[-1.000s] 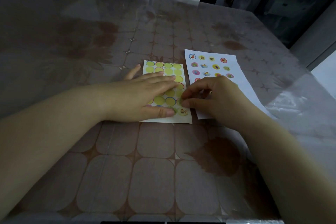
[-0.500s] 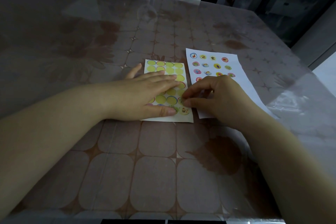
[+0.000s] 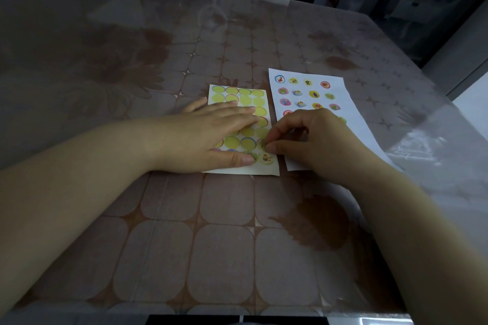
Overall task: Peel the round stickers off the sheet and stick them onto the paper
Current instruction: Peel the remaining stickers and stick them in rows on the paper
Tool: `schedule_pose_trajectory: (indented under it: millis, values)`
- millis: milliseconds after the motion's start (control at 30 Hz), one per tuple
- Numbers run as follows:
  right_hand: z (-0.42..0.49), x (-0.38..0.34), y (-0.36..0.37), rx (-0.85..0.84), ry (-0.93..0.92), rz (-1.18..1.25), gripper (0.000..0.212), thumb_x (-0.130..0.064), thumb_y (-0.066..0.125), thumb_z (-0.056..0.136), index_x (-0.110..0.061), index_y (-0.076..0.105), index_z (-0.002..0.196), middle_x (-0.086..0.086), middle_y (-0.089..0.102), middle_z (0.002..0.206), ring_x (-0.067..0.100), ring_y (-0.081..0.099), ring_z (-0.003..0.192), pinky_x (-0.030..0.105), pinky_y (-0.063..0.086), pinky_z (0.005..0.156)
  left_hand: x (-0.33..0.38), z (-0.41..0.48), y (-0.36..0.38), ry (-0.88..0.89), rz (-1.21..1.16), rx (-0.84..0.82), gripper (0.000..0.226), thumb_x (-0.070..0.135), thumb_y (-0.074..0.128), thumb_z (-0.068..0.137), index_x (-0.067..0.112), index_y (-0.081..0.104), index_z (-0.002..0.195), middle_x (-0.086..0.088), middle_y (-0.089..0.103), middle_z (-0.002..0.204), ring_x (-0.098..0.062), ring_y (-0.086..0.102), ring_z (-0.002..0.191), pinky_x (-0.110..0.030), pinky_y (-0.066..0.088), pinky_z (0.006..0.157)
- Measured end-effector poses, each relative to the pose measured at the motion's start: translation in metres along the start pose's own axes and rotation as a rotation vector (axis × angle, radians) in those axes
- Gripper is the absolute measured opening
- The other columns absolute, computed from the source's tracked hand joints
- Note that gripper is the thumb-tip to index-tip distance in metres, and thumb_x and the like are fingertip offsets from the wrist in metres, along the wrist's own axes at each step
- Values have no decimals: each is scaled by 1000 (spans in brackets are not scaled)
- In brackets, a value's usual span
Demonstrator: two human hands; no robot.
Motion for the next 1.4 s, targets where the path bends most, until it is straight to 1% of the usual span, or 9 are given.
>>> schedule_pose_trajectory:
  millis: [200,300,400,500,633,767,1000,1167,1400]
  values:
    - [0,6,-12,161,29,48,11,-22,66,81,-31,62,78,-11,65,80,-4,54,65,1,38,58,-1,2,-1,41,22,82,91,78,14,63,36,16,144,19,15,152,0,7,138,-18,0,108]
    - [0,8,-12,174,71,88,6,-27,60,86,-25,62,81,-7,71,77,3,62,67,6,41,56,1,0,-3,27,16,96,91,77,13,62,37,15,144,20,18,149,1,8,136,-19,-1,108]
    - [-2,5,-10,149,76,130,9,-33,62,83,-25,61,79,-4,72,69,1,59,57,8,40,51,0,0,-2,23,24,105,92,76,13,62,36,11,145,18,16,149,0,6,136,-18,-2,107]
    - [-4,0,-6,97,66,262,13,-27,71,76,-23,60,80,2,72,73,15,65,66,19,46,59,-2,1,0,17,24,104,93,77,13,63,35,6,146,17,12,150,-1,4,137,-17,-2,106]
    - [-2,-1,0,79,22,358,18,-11,76,71,-21,67,84,6,72,79,16,68,72,21,54,72,-2,2,2,17,10,103,93,76,14,63,34,2,146,18,10,149,0,2,135,-18,-1,106]
    - [-1,-1,0,131,-14,378,21,-9,77,69,-26,71,80,-2,72,83,4,67,72,13,53,69,-2,2,2,26,12,86,91,76,13,64,37,1,145,22,7,145,4,0,131,-20,-2,107]
    - [-3,-6,-1,154,-36,347,19,-10,77,70,-26,72,76,-7,72,82,1,65,67,5,47,61,-2,1,2,35,25,94,86,75,11,65,42,3,144,27,6,143,9,0,128,-15,-11,103]
    - [-2,-7,-1,120,-45,313,23,-7,74,73,-29,70,73,1,73,81,12,68,70,19,54,69,0,0,1,33,35,77,83,75,11,66,42,7,142,25,9,145,1,5,136,-29,-5,112]
    - [-3,-6,-1,117,-19,242,20,-14,75,74,-32,67,74,-3,63,97,18,67,71,17,49,60,0,0,1,18,46,44,83,75,9,65,42,4,142,25,5,148,-1,2,139,-34,-10,113]
Point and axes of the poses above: each hand's wrist, its own z-axis towards the middle knuckle, its own y-axis out of the palm, x = y × z, the point moved 4 cm from there along z, towards the middle knuckle
